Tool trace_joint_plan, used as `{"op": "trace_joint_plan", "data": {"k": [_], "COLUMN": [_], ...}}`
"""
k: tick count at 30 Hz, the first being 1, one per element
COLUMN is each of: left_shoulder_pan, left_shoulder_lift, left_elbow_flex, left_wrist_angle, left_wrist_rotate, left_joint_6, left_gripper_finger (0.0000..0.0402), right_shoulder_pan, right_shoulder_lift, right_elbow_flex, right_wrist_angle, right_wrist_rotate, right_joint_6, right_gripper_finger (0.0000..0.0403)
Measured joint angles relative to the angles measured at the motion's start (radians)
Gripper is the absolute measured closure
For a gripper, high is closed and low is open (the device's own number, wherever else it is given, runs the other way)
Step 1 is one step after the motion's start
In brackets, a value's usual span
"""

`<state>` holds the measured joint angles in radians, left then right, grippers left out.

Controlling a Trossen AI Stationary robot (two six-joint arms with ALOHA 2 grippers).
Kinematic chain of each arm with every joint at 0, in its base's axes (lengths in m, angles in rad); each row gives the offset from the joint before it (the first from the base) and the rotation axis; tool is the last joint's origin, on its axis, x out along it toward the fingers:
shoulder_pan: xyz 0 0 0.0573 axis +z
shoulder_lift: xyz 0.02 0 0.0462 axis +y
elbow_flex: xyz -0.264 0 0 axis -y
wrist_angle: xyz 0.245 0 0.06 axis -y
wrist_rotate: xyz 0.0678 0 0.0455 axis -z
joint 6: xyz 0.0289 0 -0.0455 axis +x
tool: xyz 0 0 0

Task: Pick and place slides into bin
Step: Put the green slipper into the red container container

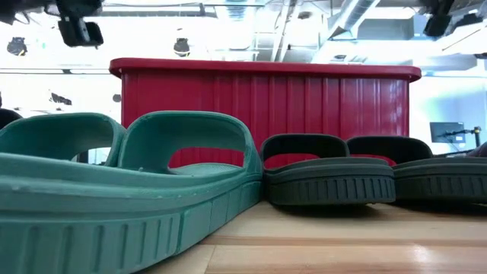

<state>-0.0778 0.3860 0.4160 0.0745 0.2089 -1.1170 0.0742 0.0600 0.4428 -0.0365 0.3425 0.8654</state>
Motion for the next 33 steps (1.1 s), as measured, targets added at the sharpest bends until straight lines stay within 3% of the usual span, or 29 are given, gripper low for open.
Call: {"op": "trace_joint_plan", "data": {"k": [5, 9, 17, 21, 25, 28, 33], "left_shoulder_pan": [-0.082, -0.106, -0.114, -0.149, -0.189, -0.213, -0.229], "left_shoulder_lift": [0.119, 0.215, 0.302, 0.302, 0.308, 0.333, 0.395], "left_elbow_flex": [0.000, 0.000, 0.000, 0.014, 0.092, 0.166, 0.258], "left_wrist_angle": [0.180, 0.293, 0.460, 0.439, 0.314, 0.200, 0.189], "left_wrist_rotate": [0.027, -0.031, 0.043, 0.042, 0.014, -0.027, -0.113], "left_joint_6": [0.058, 0.173, 0.125, 0.133, 0.196, 0.290, 0.388], "left_gripper_finger": [0.0259, 0.0259, 0.0259, 0.0259, 0.0259, 0.0259, 0.0259], "right_shoulder_pan": [0.000, 0.000, 0.000, 0.010, 0.045, 0.070, 0.093], "right_shoulder_lift": [0.105, 0.201, 0.278, 0.284, 0.337, 0.406, 0.576], "right_elbow_flex": [-0.001, -0.001, -0.001, -0.001, 0.000, 0.000, 0.002], "right_wrist_angle": [0.057, 0.154, 0.161, 0.260, 0.409, 0.608, 0.883], "right_wrist_rotate": [-0.054, -0.055, -0.169, -0.276, -0.292, -0.291, -0.340], "right_joint_6": [-0.007, -0.010, 0.215, 0.199, 0.115, 0.027, 0.032], "right_gripper_finger": [0.0163, 0.0163, 0.0163, 0.0163, 0.0163, 0.0163, 0.0163]}}
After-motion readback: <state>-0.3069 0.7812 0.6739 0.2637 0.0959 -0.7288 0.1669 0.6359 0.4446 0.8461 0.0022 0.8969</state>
